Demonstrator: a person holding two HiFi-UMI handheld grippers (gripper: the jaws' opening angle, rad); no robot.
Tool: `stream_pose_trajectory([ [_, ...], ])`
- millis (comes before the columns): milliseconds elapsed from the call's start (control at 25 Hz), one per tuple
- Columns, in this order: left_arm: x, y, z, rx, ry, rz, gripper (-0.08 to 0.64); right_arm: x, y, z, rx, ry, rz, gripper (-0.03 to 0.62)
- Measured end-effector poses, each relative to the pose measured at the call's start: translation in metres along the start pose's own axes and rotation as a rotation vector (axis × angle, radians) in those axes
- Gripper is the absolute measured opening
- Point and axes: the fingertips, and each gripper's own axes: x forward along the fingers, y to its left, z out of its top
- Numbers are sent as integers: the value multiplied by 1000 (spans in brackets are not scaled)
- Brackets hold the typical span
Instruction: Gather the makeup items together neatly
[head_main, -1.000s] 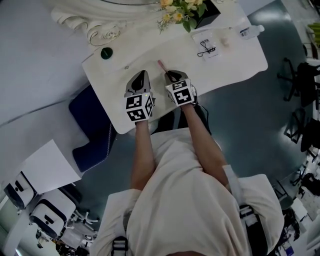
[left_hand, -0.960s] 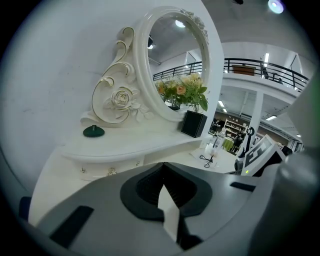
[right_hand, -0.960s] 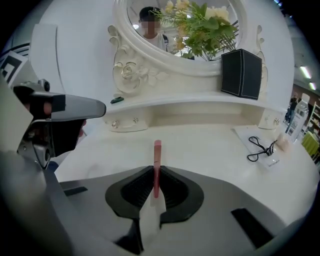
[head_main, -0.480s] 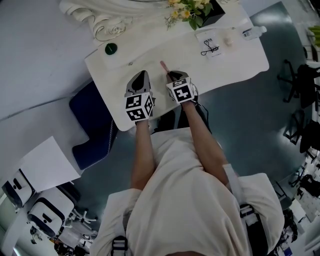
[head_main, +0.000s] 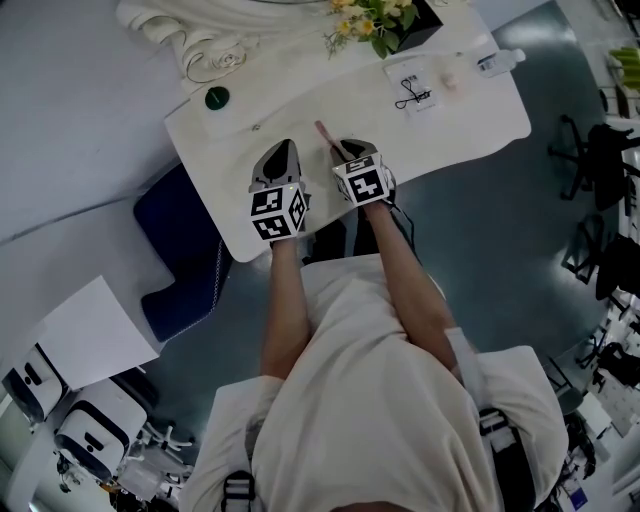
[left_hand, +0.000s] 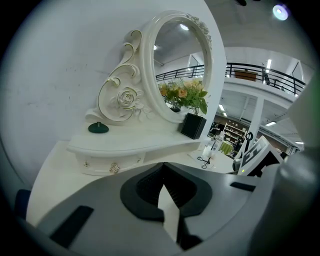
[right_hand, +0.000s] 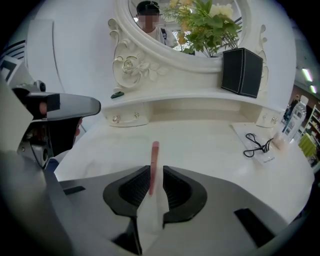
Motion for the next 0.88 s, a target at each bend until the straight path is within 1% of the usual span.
stream_pose_trajectory([
  [200, 10, -15, 3, -29, -16, -19, 14, -10, -28, 3, -10, -17, -41, 110],
  [400, 18, -28, 11, -29, -27, -25, 14, -28, -73, 4, 33, -38, -109, 110],
  [600, 32, -46, 19, -11, -31, -22, 14, -53, -140, 7, 124, -82, -214, 110],
  [760, 45, -61, 26, -7, -25, -5, 14, -70, -192, 11, 207, -125, -297, 110],
  [880, 58, -77, 27, 10, -9, -4, 14, -74, -224, 12, 273, -153, -337, 110],
])
